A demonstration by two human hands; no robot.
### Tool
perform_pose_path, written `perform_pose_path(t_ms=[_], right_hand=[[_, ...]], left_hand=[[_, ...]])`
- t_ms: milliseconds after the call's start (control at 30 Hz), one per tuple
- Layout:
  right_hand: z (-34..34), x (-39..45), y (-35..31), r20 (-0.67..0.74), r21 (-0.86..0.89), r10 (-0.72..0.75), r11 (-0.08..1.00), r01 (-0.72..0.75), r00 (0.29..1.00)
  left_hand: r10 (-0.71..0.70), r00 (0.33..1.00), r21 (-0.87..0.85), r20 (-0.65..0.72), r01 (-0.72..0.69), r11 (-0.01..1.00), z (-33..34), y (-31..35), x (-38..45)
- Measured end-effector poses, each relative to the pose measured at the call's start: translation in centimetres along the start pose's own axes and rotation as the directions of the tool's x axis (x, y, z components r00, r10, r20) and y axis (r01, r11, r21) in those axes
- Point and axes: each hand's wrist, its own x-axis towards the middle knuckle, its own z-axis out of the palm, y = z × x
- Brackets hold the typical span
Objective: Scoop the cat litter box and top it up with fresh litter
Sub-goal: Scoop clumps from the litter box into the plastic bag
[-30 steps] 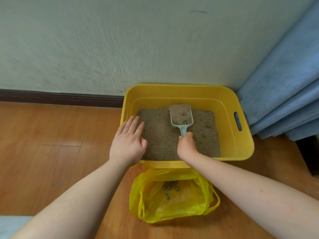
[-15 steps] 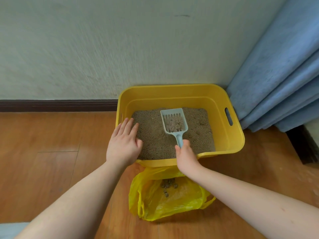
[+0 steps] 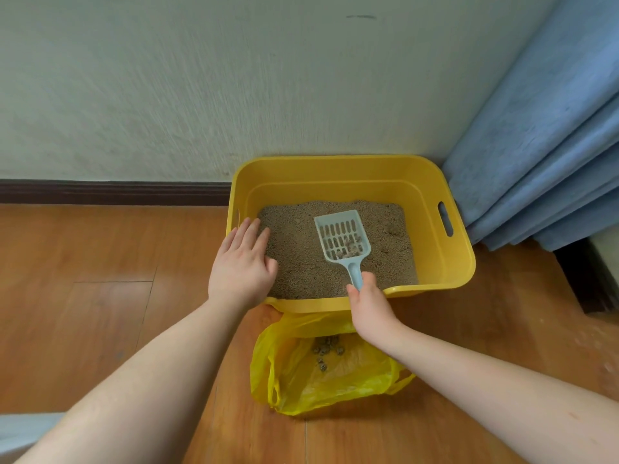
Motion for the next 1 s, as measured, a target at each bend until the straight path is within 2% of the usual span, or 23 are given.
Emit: perform_pose_path(t_ms=[267,600,800,1000], right_hand=[[0.1,-0.8,1.0,0.034,-0.076,-0.059,0.995,0.061,0.998],[-0.3,-1.8,2.1,0.047,-0.076,-0.130,0.988,0.133,0.990],[-2.1,-4.5,3.7,0.084,-0.027,-0.296,0.954,0.299,0.952],[-2.5,-6.5,7.0,0.164,-0.114,-0.423,0.889,0.444,0.891]], left_hand=[[-0.009,1.000,-0.011,0.008,0.009,1.000,0.0,0.0,0.0],[-0.007,1.000,-0.006,0.005,0.007,1.000,-0.1,0.0,0.0],[0.002,1.000,-0.003,0.004,-0.002,1.000,-0.2,0.0,-0.1],[0.009,1.000,0.025,0.014,-0.009,1.000,0.1,0.0,0.0]])
